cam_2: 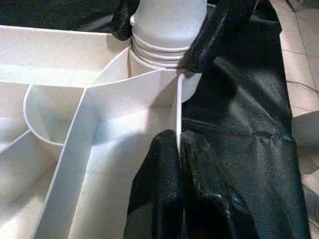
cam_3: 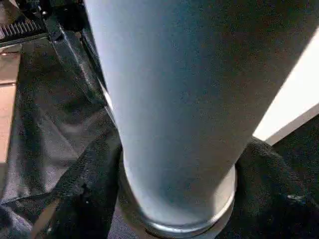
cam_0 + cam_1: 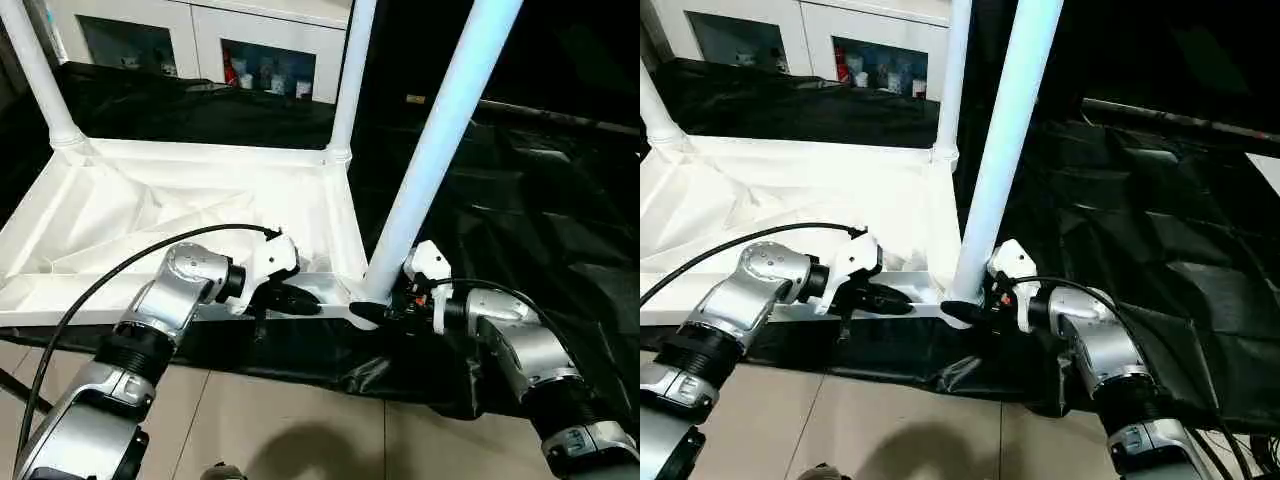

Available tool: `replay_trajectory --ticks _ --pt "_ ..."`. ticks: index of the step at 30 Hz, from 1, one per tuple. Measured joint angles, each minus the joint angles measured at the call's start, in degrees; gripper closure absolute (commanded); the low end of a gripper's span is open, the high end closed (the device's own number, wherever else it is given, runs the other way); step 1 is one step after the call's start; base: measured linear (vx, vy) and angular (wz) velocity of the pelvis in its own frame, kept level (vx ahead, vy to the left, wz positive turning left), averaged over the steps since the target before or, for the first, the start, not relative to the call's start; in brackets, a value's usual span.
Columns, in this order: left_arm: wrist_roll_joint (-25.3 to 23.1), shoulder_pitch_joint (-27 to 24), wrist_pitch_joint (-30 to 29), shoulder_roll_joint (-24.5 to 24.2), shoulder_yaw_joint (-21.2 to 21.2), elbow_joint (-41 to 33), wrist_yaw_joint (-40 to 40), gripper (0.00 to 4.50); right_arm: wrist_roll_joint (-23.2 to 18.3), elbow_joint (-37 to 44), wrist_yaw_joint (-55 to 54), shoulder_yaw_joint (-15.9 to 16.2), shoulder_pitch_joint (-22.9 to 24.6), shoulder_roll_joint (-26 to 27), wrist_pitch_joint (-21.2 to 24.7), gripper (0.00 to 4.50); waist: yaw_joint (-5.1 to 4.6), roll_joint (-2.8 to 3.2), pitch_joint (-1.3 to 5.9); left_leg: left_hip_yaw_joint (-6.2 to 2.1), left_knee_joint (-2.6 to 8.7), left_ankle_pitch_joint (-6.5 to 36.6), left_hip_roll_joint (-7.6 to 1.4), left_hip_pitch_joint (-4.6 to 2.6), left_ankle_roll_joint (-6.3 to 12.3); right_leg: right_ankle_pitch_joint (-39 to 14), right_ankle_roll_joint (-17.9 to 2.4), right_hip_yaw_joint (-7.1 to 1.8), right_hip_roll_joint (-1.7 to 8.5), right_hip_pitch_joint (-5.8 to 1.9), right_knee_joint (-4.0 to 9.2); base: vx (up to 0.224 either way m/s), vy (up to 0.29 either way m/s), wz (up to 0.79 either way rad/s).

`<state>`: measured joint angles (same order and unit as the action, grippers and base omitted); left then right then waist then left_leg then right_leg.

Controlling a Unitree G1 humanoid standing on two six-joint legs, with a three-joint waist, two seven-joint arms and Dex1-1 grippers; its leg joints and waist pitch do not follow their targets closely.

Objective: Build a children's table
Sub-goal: Rotate leg to tighten

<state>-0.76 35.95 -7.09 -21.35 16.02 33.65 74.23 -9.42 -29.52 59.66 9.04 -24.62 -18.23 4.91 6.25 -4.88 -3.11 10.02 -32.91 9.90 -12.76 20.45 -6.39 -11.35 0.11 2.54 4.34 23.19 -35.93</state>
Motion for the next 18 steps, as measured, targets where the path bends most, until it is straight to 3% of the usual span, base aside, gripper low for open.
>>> replay_trajectory --ticks 4,10,18 --pt "-1.5 1.0 0.8 2.1 -0.1 2.1 -5.4 4.50 -0.2 -1.8 -5.0 -2.6 -0.3 2.3 1.3 1.78 0.11 0.00 0.01 0.00 -0.06 0.0 0.01 -0.05 0.00 0.0 0.0 -0.02 0.02 -0.08 -0.05 0.000 0.000 0.00" --pt "-4.5 5.1 -2.9 11.1 -1.2 8.7 -23.0 4.50 2.1 -9.1 -30.5 -8.7 -4.8 11.0 1.9 1.80 -0.97 0.05 0.09 0.01 -0.17 0.0 0.06 -0.19 -0.01 0.2 0.0 -0.11 0.06 -0.13 -0.15 0.000 0.000 0.00" --pt "-5.3 5.8 -2.3 13.3 -1.5 10.5 -26.4 4.50 4.0 -10.1 -37.3 -9.7 -4.7 13.3 -0.8 1.80 -1.09 0.18 0.18 0.01 0.03 0.0 0.13 -0.24 -0.01 0.1 0.0 -0.13 0.07 -0.16 -0.10 0.000 0.000 0.00"
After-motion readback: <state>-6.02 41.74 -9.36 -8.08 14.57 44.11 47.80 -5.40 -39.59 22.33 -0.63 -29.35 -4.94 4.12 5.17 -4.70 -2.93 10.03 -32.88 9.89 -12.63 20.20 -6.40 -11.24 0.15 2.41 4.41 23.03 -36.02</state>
